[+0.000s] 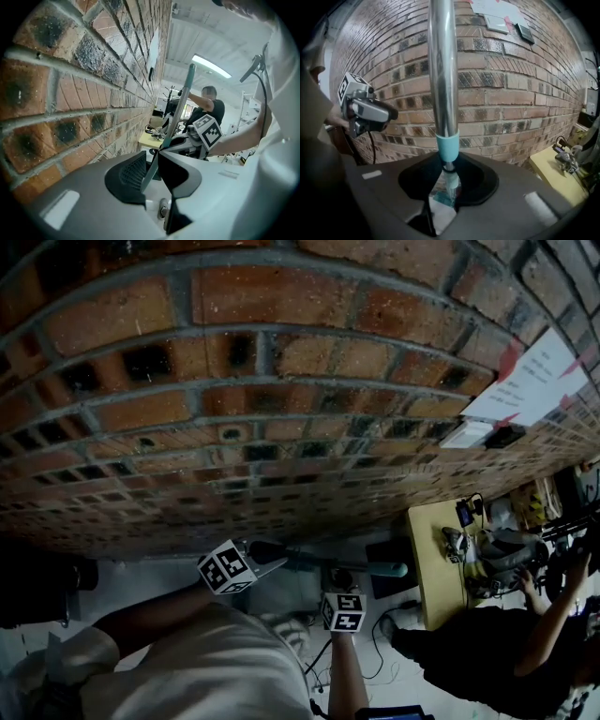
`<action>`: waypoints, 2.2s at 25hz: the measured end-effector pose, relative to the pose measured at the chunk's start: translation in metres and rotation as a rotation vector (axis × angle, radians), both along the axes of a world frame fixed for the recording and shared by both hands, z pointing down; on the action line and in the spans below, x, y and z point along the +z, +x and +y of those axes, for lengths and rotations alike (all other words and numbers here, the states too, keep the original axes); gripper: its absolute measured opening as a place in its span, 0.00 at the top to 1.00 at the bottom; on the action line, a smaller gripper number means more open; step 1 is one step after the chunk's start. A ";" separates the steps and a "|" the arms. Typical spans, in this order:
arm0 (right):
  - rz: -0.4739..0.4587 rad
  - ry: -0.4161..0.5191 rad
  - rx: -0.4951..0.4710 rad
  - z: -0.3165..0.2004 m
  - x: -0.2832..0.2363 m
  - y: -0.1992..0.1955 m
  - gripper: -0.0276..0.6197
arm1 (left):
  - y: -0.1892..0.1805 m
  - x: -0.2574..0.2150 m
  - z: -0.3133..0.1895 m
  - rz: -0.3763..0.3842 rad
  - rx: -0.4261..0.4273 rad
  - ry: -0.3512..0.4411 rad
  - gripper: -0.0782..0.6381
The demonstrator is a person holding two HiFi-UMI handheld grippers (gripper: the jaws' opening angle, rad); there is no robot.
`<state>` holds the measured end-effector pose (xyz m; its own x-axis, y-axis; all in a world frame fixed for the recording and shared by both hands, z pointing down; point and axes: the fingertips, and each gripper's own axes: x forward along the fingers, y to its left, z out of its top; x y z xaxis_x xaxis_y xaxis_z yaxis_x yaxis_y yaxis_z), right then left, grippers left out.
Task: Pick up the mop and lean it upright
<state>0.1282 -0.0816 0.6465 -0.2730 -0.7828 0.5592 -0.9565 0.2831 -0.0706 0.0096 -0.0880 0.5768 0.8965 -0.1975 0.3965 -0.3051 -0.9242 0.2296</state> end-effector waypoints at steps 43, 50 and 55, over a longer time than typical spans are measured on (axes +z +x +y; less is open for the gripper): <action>-0.069 0.154 0.113 0.054 -0.117 0.064 0.80 | 0.033 -0.020 -0.012 0.010 0.002 0.006 0.81; -0.075 0.147 0.122 0.056 -0.112 0.066 0.80 | 0.034 -0.018 -0.014 0.018 -0.004 -0.022 0.76; -0.079 0.127 0.117 0.058 -0.101 0.066 0.80 | 0.034 -0.014 -0.010 0.020 0.004 -0.028 0.75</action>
<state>0.1939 -0.0241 0.5459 -0.2144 -0.8748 0.4345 -0.9764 0.1812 -0.1172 0.0440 -0.0978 0.5630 0.9051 -0.1826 0.3840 -0.2962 -0.9188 0.2611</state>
